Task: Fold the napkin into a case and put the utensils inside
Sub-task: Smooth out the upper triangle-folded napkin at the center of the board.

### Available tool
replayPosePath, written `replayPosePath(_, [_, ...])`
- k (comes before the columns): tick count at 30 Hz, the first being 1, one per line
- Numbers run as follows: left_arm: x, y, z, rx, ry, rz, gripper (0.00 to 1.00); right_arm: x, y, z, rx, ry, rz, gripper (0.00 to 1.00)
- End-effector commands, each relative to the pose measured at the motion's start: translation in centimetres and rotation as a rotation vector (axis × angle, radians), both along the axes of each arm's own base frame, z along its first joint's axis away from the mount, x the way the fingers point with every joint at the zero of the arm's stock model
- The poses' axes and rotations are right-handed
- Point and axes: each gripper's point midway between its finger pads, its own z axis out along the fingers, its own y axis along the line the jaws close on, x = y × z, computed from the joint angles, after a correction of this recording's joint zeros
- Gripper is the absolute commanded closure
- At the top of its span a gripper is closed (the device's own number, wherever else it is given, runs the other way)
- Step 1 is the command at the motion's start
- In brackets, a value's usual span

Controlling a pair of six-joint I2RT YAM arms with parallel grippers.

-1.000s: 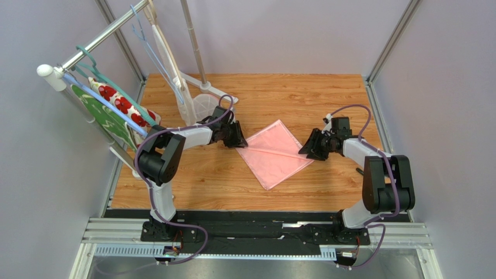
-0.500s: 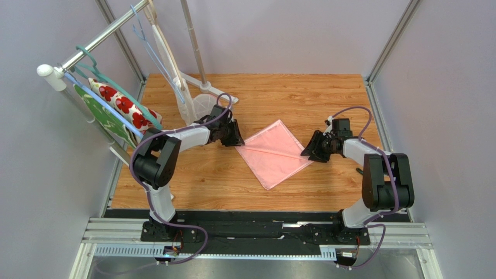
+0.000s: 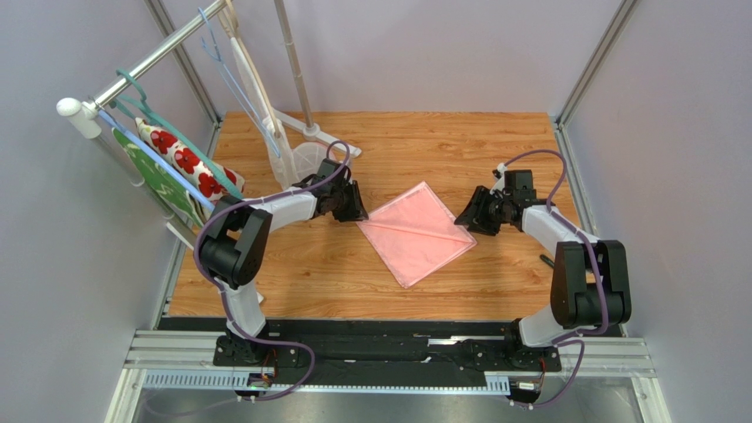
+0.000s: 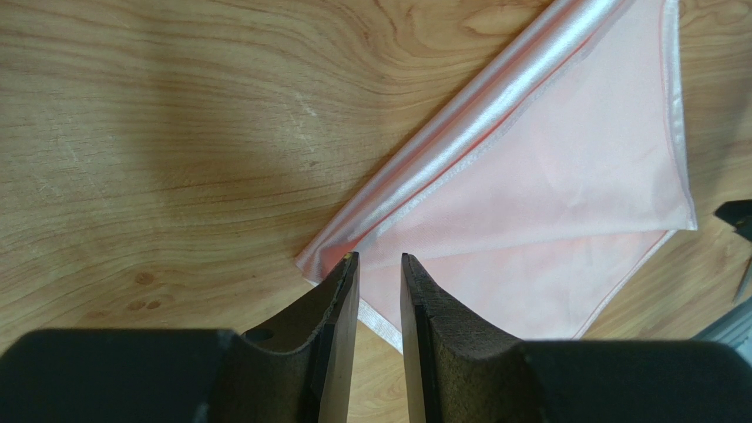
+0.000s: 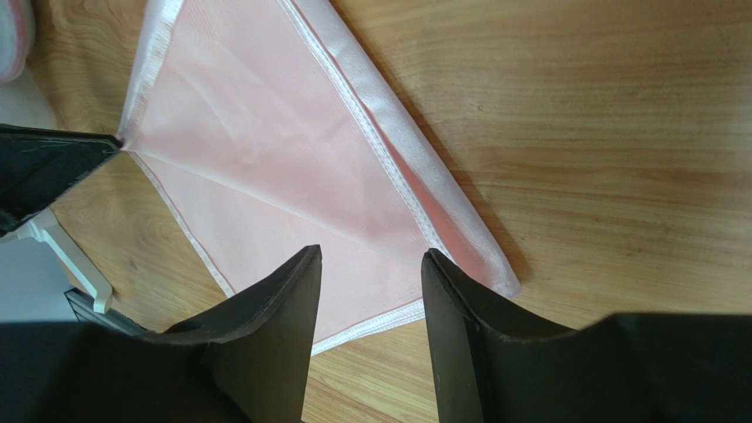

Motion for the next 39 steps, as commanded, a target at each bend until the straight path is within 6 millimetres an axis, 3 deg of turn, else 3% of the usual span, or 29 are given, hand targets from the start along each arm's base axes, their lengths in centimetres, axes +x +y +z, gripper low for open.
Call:
replayPosePath(1, [0.4, 0.7, -1.5, 0.043, -0.002, 0.000, 0.67, 2.6, 1.3, 3.5, 0.005, -0.110, 0.036, 0.49])
replayPosePath(7, [0.2, 1.0, -1.8, 0.054, 0.000, 0.001, 0.67, 6.5, 4.4, 4.3, -0.027, -0.148, 0.097, 0.45])
replayPosePath(8, [0.3, 0.9, -1.3, 0.048, -0.009, 0.001, 0.67, 7.1, 4.9, 4.2, -0.037, -0.149, 0.106, 0.45])
replayPosePath(9, [0.2, 0.7, -1.0, 0.033, -0.008, -0.006, 0.67, 7.5, 4.9, 2.8, -0.066, -0.109, 0.105, 0.45])
replayPosePath(10, [0.2, 0.5, -0.6, 0.021, -0.012, -0.006, 0.67, 8.8, 6.0, 4.1, -0.078, -0.152, 0.126, 0.45])
replayPosePath(12, [0.0, 0.0, 0.4, -0.007, -0.023, -0.018, 0.67, 10.0, 6.4, 3.2, -0.140, -0.141, 0.124, 0.46])
replayPosePath(14, [-0.2, -0.3, 1.4, -0.031, -0.035, -0.026, 0.67, 11.8, 7.6, 4.4, -0.189, -0.200, 0.160, 0.48])
replayPosePath(17, [-1.0, -1.1, 2.6, -0.053, -0.053, -0.049, 0.67, 13.7, 7.9, 4.2, -0.326, -0.212, 0.165, 0.52])
replayPosePath(19, [-1.7, -1.9, 3.0, -0.062, -0.056, -0.067, 0.67, 13.8, 8.3, 3.3, -0.384, -0.187, 0.180, 0.55])
replayPosePath(24, [-2.3, -3.0, 3.9, -0.096, -0.066, -0.088, 0.67, 15.0, 8.6, 3.3, -0.490, -0.205, 0.168, 0.67])
replayPosePath(39, [-1.9, -3.6, 4.2, -0.102, -0.067, -0.104, 0.67, 15.4, 8.4, -0.1, -0.580, -0.151, 0.190, 0.69])
